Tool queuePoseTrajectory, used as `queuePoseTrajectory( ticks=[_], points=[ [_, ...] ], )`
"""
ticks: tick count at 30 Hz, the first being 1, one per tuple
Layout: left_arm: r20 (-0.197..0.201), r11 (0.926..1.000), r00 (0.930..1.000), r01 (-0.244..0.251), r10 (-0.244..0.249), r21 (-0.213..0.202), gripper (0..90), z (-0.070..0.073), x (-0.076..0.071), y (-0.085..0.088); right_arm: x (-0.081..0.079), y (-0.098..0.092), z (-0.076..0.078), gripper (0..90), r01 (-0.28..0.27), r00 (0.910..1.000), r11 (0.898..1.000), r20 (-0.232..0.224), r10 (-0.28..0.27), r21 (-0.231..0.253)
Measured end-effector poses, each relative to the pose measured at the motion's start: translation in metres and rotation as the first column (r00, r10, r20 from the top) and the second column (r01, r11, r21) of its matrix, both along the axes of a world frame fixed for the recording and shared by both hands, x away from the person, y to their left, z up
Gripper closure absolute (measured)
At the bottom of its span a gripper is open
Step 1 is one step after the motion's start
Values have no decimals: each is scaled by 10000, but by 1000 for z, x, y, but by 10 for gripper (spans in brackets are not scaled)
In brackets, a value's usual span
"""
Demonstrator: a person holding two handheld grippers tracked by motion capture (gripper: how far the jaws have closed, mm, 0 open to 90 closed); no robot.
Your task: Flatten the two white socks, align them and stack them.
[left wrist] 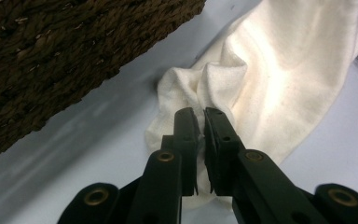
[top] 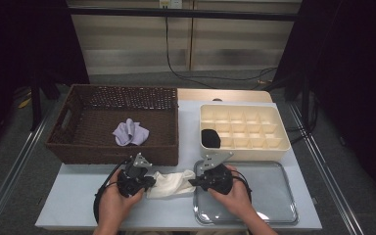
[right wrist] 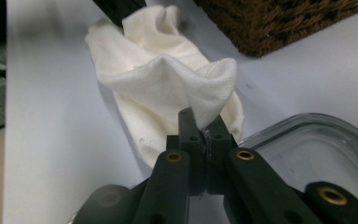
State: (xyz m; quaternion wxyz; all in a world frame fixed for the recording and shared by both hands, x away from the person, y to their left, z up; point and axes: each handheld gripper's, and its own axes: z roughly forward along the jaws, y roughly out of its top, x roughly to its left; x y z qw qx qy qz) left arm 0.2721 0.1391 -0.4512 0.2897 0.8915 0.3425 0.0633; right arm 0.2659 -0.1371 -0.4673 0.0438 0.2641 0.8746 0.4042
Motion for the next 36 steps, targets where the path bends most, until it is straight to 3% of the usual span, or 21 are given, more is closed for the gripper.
queuePoseTrajectory(
  ticks=[2, 9, 12, 15, 18, 24, 31, 36],
  points=[
    [-6, 10000, 10000, 18, -18, 55, 839, 0, 0, -1, 2, 1, 3, 889, -37, 10000, 9999, -74, 38, 147],
    [-57, 10000, 10000, -31, 31, -63, 839, 0, 0, -1, 10, 25, -1, 886, -365, 9993, 9991, -43, 364, -225],
    [-70, 10000, 10000, -17, 17, -54, 839, 0, 0, -1, 14, 30, -8, 850, -443, 9983, 9989, -383, 436, -180],
    [-48, 10000, 10000, -30, 30, -85, 839, 0, 0, -1, 15, 24, -6, 741, -304, 9990, 9995, -323, 305, 40],
    [-68, 10000, 10000, -8, 7, -77, 839, 0, 0, -1, 14, 12, 1, 703, -164, 9996, 9994, -243, 172, 304],
    [-94, 10000, 9999, -44, 43, -61, 838, 0, 1, -1, 10, -5, 13, 750, -111, 9999, 9989, -25, 112, 448],
    [-77, 9999, 10000, -21, 20, -122, 838, -1, 1, 0, 7, 9, 5, 798, -552, 9984, 9985, -85, 551, -70],
    [-33, 9999, 10000, -1, 1, -130, 838, -1, 1, 0, 7, 12, -4, 756, -492, 9988, 9969, -104, 486, -612]
  ],
)
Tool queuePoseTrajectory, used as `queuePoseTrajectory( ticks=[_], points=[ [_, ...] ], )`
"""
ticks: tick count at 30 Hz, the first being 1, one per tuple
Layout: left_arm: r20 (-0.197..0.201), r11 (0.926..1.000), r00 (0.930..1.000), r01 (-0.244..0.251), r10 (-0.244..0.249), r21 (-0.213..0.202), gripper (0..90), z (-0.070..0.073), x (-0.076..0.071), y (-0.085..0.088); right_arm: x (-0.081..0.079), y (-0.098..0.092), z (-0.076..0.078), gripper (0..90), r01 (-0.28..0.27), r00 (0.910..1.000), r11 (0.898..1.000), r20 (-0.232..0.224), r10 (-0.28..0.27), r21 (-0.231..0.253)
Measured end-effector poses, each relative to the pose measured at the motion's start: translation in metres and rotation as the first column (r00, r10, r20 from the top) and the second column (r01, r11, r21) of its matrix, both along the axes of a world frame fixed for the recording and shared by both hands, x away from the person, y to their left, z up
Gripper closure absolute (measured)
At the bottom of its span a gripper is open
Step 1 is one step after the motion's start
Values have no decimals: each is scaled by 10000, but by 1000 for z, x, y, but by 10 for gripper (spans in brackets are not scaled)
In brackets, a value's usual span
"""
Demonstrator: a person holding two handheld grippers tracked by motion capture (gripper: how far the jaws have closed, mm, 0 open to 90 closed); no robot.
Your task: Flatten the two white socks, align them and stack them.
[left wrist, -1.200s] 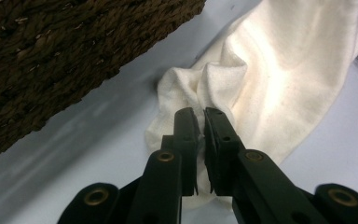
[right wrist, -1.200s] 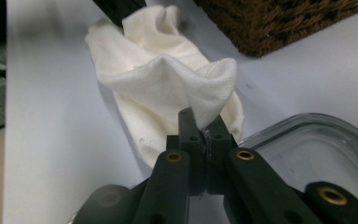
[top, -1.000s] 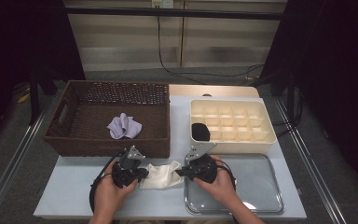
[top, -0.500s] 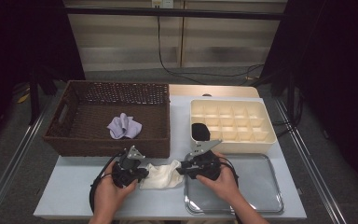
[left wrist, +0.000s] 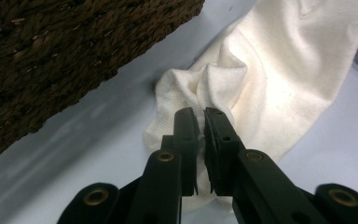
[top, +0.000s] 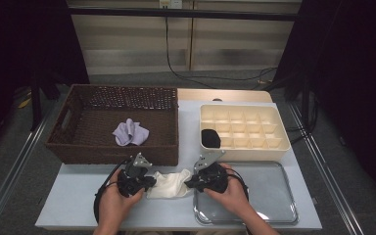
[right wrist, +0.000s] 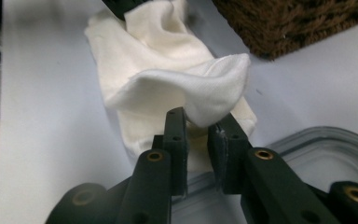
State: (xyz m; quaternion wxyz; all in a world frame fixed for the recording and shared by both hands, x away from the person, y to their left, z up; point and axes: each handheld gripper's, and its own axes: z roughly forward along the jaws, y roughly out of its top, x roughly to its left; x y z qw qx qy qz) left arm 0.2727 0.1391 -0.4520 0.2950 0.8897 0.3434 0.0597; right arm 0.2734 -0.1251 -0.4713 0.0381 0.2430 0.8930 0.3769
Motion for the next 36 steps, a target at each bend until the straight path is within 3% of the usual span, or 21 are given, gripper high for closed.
queuePoseTrajectory(
  ticks=[8, 12, 14, 18, 20, 24, 36],
  points=[
    [-30, 10000, 10000, -25, 25, -5, 838, 0, 0, -1, 1, 1, -6, 729, 81, 9999, 9998, 142, -78, -161],
    [-1, 10000, 10000, -35, 35, 48, 838, 0, 0, -1, -3, 2, -5, 871, -27, 9997, 9993, 236, 35, -367],
    [11, 10000, 10000, -37, 37, 57, 838, 0, -1, -1, -4, 3, -5, 888, -111, 9992, 9987, 386, 130, -493],
    [10, 9999, 10000, -11, 11, 135, 839, 0, -1, -1, -3, 1, -4, 894, 148, 9999, 9994, -19, -148, -322],
    [15, 9999, 10000, -26, 25, 115, 839, 0, -1, -1, -3, -3, -4, 895, 255, 9995, 9997, -167, -255, -1],
    [-11, 10000, 10000, -20, 21, 94, 839, 0, 0, -1, -5, -16, 2, 896, 491, 9986, 9975, -212, -481, 507],
    [-10, 10000, 10000, -49, 49, 7, 839, -1, 1, -1, -14, -41, 3, 897, 708, 9971, 9933, -356, -678, 914]
  ],
)
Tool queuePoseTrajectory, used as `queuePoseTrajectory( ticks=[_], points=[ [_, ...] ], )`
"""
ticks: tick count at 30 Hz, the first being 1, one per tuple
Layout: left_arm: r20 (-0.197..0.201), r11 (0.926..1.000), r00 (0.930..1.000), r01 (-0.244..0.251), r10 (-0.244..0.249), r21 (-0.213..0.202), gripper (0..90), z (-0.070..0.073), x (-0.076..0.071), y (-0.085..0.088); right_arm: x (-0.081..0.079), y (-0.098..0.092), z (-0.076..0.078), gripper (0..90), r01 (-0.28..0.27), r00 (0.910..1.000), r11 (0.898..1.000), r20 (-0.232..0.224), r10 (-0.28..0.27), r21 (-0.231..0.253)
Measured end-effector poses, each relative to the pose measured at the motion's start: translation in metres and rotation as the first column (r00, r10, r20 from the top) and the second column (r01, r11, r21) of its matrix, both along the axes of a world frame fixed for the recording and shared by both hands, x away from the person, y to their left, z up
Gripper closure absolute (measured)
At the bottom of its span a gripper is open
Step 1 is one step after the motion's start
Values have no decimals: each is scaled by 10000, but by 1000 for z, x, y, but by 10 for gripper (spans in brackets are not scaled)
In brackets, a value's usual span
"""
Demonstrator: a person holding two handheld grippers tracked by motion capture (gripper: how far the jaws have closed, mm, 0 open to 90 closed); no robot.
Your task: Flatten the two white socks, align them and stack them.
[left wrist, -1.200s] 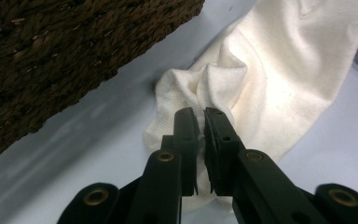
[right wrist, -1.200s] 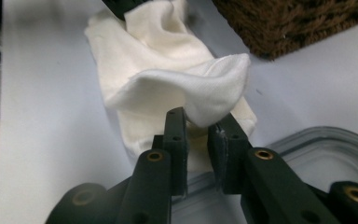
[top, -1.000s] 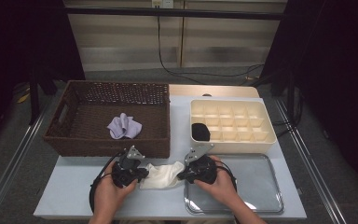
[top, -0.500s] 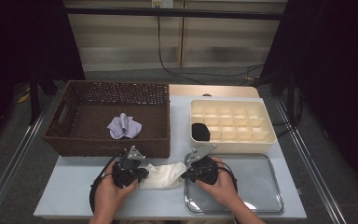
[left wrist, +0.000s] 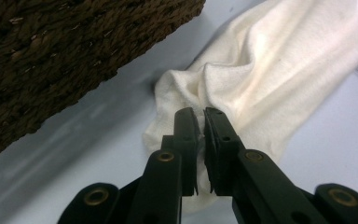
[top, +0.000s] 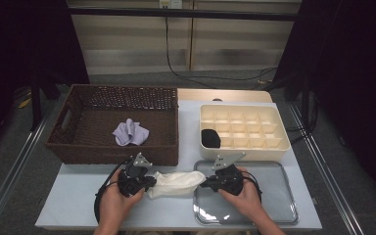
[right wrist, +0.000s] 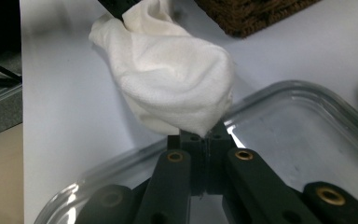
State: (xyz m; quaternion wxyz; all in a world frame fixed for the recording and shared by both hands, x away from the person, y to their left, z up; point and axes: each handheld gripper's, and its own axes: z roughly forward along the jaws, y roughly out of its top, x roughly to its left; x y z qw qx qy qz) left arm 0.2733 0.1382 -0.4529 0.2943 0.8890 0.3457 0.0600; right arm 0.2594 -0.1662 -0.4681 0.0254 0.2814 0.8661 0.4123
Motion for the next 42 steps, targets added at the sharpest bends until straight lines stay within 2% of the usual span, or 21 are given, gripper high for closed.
queuePoseTrajectory(
  ticks=[4, 6, 9, 13, 15, 16, 18, 20, 24, 29, 31, 36, 38, 40, 41, 42],
  points=[
    [-59, 10000, 10000, 29, -29, 7, 840, 0, 0, -1, -3, -6, -4, 897, 50, 9999, 10000, -118, -50, -45],
    [-123, 9999, 9999, 3, -5, -128, 839, 0, 0, -1, -2, -5, -4, 896, 119, 9999, 9999, -81, -118, 72],
    [-106, 9996, 9999, -49, 46, -276, 840, 3, 1, 1, 0, -1, 1, 894, 133, 9997, 9995, 216, -139, 281],
    [134, 9975, 9996, -220, 229, -676, 841, 12, 0, 6, 3, 1, 7, 892, 168, 9987, 9981, 475, -196, 588],
    [239, 9969, 9993, -271, 290, -735, 841, 18, 0, 10, 4, 1, 9, 890, 169, 9989, 9958, 429, -209, 900],
    [294, 9960, 9987, -397, 422, -803, 841, 19, 0, 12, 5, 2, 9, 887, 142, 9987, 9965, 474, -182, 826],
    [193, 9961, 9982, -557, 571, -685, 841, 18, 1, 15, 7, 6, 6, 869, 49, 9993, 9964, 365, -80, 845],
    [58, 9970, 9980, -625, 628, -463, 841, 14, 2, 17, 7, 10, 2, 818, -37, 9992, 9977, 398, 10, 672],
    [-197, 9967, 9973, -717, 710, -378, 841, 6, 4, 16, 5, 14, -4, 795, -192, 9992, 9994, 348, 183, 279],
    [-162, 9981, 9981, -596, 593, -180, 841, 4, 4, 12, 7, 18, -2, 746, -378, 9975, 9992, 595, 371, 110],
    [-195, 9981, 9982, -577, 573, -195, 841, 4, 4, 12, 7, 22, -3, 746, -447, 9971, 9989, 615, 455, -147],
    [-142, 9987, 9986, -513, 512, -82, 841, 3, 4, 10, 10, 31, -11, 703, -450, 9979, 9984, 452, 465, -345],
    [-145, 9988, 9987, -495, 494, -67, 841, 3, 4, 9, 11, 33, -13, 703, -506, 9975, 9982, 486, 521, -331],
    [-86, 9988, 9987, -494, 494, 40, 842, 3, 3, 8, 9, 38, -13, 715, -557, 9957, 9963, 701, 603, -659],
    [-72, 9988, 9988, -487, 487, 61, 842, 3, 3, 8, 9, 39, -13, 745, -670, 9935, 9941, 858, 743, -855],
    [-49, 9988, 9988, -483, 483, 81, 843, 3, 3, 7, 9, 40, -12, 790, -670, 9946, 9938, 726, 735, -884]
  ],
)
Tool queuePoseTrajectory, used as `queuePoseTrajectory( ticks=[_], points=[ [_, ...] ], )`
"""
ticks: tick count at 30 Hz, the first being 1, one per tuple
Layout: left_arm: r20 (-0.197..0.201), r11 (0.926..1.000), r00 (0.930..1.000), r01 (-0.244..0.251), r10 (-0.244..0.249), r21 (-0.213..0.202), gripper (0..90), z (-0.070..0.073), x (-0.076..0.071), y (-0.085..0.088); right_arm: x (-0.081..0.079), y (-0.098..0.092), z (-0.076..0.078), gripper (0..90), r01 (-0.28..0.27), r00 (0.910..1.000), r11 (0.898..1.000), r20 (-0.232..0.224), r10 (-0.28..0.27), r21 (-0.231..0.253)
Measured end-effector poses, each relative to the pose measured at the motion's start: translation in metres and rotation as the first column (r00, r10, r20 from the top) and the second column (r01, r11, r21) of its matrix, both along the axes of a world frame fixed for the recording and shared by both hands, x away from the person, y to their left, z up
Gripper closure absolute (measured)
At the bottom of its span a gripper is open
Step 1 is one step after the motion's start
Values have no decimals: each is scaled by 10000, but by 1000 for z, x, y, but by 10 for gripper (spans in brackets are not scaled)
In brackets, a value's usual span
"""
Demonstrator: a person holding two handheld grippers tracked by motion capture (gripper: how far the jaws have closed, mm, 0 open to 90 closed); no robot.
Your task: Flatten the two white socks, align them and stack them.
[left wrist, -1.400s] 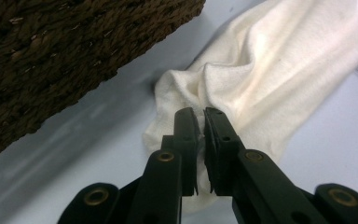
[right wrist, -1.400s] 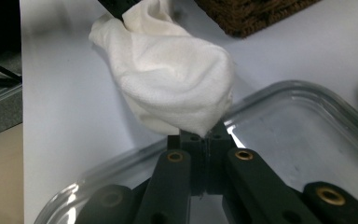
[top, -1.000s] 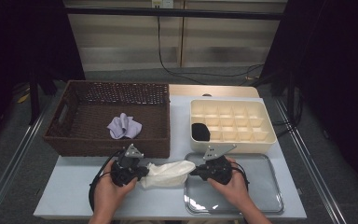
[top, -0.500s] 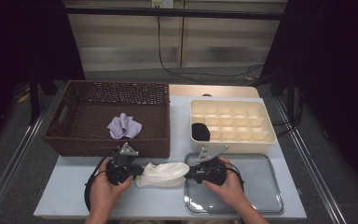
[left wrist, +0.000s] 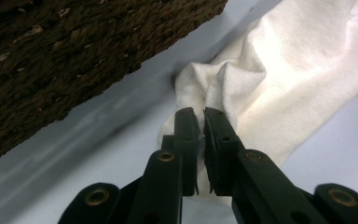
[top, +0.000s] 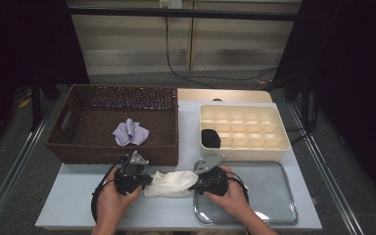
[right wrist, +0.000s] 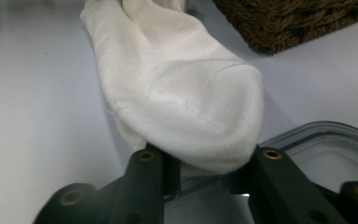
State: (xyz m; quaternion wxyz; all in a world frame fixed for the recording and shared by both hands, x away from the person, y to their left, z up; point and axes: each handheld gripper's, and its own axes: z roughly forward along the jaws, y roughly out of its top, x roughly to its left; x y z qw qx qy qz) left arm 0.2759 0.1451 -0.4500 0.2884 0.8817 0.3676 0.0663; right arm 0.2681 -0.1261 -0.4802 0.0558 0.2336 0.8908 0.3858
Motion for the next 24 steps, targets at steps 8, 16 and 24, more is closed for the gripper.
queuePoseTrajectory(
  ticks=[8, 16, 24],
  points=[
    [-1, 9998, 9998, -198, 198, 48, 849, -1, -1, 0, 1, -5, 4, 886, 240, 9981, 9997, -564, -235, 72],
    [-142, 9997, 9997, -224, 223, -93, 851, -1, 1, 1, -3, -17, 11, 886, 462, 9965, 9960, -726, -406, 766],
    [-100, 9960, 9991, -417, 411, -787, 850, 9, 2, 11, 0, -20, 2, 736, 634, 9941, 9929, -938, -539, 1011]
  ],
)
